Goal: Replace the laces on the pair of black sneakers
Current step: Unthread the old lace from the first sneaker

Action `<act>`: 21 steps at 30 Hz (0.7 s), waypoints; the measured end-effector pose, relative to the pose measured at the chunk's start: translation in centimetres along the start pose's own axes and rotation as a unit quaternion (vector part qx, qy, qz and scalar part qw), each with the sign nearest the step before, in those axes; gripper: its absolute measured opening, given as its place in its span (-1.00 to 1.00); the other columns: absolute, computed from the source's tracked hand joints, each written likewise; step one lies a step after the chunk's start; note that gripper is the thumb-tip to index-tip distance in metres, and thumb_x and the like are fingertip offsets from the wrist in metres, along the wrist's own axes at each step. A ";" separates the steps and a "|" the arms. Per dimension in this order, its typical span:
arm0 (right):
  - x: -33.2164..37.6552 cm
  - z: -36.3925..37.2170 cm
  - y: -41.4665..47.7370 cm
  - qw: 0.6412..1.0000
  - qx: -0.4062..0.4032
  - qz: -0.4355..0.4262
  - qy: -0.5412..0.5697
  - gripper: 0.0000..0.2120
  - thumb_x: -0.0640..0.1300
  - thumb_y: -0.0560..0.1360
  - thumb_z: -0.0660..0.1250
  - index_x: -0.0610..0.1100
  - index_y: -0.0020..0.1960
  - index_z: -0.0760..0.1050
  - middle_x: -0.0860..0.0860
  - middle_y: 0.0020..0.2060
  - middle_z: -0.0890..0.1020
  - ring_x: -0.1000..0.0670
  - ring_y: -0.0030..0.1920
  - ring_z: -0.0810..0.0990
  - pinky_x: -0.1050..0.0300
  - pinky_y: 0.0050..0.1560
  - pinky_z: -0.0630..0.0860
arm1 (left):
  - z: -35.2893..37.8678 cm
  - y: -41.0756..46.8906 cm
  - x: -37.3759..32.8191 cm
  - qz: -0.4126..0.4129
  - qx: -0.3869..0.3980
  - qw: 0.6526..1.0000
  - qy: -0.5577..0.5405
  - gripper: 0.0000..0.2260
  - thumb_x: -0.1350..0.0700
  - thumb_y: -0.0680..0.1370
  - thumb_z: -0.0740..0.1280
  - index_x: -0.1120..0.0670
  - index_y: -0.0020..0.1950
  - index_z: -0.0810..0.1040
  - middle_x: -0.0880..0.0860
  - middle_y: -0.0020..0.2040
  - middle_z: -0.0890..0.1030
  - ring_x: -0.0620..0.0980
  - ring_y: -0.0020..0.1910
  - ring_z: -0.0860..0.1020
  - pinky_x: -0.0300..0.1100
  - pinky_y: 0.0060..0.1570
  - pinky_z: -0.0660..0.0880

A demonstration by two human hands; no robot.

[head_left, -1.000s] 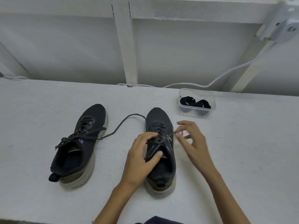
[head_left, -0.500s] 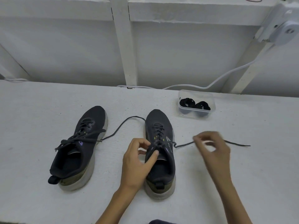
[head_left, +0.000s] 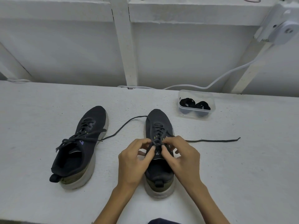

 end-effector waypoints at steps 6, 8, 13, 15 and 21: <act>-1.1 1.3 0.3 0.968 0.045 0.128 0.212 -0.86 -0.23 0.38 0.34 0.00 -0.19 0.57 0.04 -0.13 0.56 0.11 -0.06 0.54 0.40 -0.09 0.39 | 0.1 -0.1 -0.1 0.005 -0.002 1.000 0.013 -0.82 0.20 0.47 0.47 0.03 0.05 0.64 -0.15 -0.07 0.64 -0.19 -0.11 0.61 -0.32 -0.18 0.57; -1.6 2.1 0.3 0.940 0.090 0.190 0.270 -0.90 -0.22 0.37 0.33 -0.04 -0.23 0.55 0.01 -0.06 0.54 0.20 -0.04 0.52 0.42 -0.04 0.37 | 0.0 0.0 -0.2 0.004 0.001 1.000 0.015 -0.81 0.20 0.47 0.47 0.03 0.06 0.64 -0.15 -0.07 0.64 -0.19 -0.10 0.61 -0.36 -0.18 0.57; -2.6 2.1 0.6 0.855 0.144 0.281 0.412 -0.92 -0.12 0.23 0.35 -0.12 -0.31 0.53 0.07 -0.01 0.59 0.11 -0.01 0.51 0.17 0.01 0.37 | 0.0 0.1 -0.6 0.011 0.007 1.000 0.023 -0.80 0.21 0.47 0.47 -0.01 0.05 0.64 -0.17 -0.07 0.64 -0.22 -0.10 0.60 -0.38 -0.17 0.55; -2.5 0.3 1.8 0.842 0.121 0.271 0.451 -0.76 -0.07 0.19 0.36 -0.18 -0.21 0.57 0.03 0.01 0.60 0.06 -0.01 0.48 0.09 -0.04 0.31 | -0.1 0.2 -0.6 0.009 0.006 1.000 0.020 -0.79 0.19 0.47 0.46 -0.03 0.06 0.63 -0.19 -0.06 0.63 -0.22 -0.10 0.60 -0.37 -0.17 0.56; -3.4 -5.4 4.7 0.845 0.036 0.255 0.469 -0.89 -0.19 0.40 0.27 -0.14 -0.11 0.55 0.01 -0.10 0.56 0.03 -0.06 0.48 0.07 -0.11 0.31 | 1.3 0.4 -0.8 0.019 0.080 0.996 0.028 -0.79 -0.01 0.53 0.31 -0.13 0.15 0.61 -0.19 0.07 0.53 -0.13 0.05 0.56 -0.35 -0.04 0.52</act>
Point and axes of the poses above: each hand's wrist, its own y-axis towards the middle knuckle, its own z-axis out of the palm, x = y × z, the point moved 10 cm from there along y, towards the middle knuckle
